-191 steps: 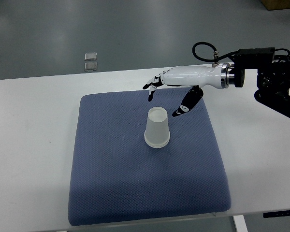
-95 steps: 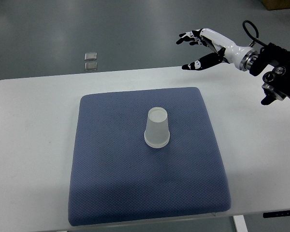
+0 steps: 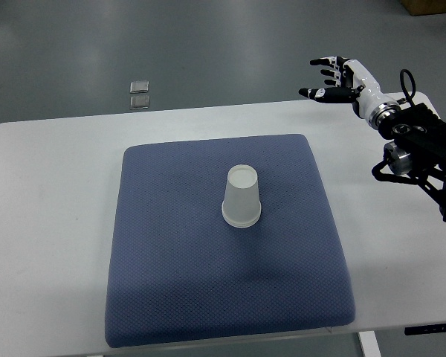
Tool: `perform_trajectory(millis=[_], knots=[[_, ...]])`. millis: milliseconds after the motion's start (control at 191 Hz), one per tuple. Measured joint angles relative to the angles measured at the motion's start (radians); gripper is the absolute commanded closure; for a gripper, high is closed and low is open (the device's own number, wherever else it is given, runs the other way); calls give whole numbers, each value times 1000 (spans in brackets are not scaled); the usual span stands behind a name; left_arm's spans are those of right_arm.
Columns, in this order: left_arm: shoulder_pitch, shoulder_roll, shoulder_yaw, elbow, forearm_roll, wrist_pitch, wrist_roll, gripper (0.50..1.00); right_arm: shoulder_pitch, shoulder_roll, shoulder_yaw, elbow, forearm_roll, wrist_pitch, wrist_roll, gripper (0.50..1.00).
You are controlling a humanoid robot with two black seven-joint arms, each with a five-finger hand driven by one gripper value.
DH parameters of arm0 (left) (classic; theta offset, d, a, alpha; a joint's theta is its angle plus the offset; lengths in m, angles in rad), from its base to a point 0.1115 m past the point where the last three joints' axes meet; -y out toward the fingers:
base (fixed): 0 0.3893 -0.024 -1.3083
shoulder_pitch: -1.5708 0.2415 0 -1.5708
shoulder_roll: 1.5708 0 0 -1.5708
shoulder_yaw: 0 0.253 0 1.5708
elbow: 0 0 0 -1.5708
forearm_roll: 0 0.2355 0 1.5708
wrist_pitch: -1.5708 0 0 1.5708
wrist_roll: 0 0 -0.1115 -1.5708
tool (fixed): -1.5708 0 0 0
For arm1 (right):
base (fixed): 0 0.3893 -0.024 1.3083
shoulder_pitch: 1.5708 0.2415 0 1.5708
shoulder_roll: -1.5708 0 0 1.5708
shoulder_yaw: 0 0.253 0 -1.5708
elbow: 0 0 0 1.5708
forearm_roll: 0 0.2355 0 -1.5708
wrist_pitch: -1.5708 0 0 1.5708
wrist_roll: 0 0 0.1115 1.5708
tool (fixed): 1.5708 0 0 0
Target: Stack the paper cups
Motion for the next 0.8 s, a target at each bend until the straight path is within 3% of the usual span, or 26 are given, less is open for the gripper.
perform_trajectory(millis=[424, 801], knots=[[0, 0, 0, 0, 0, 0, 0, 500, -60, 67, 148, -45, 45, 39, -5, 562], [0, 0, 0, 0, 0, 0, 0, 500, -66, 64, 163, -201, 158, 279, -5, 562]])
